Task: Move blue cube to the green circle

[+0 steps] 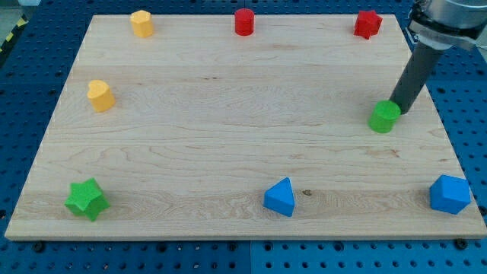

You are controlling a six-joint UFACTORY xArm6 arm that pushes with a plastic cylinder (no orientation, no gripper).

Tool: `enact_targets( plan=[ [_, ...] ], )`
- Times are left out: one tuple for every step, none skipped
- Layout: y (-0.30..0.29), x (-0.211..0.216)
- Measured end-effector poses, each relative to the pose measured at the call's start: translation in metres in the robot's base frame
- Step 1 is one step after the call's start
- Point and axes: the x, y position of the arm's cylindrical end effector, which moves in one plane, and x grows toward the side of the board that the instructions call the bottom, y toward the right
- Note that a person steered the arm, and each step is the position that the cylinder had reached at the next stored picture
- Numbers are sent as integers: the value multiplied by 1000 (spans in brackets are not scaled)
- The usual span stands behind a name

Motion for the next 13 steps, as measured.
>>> enact_targets(
  plan=[
    [-22, 27],
    [-46, 42],
    [-11, 55],
    [41, 90],
    [55, 130],
    [55, 159],
    [55, 164],
    [65, 181],
    [61, 180],
    [55, 180],
    [49, 181],
    [38, 180],
    [25, 181]
  ],
)
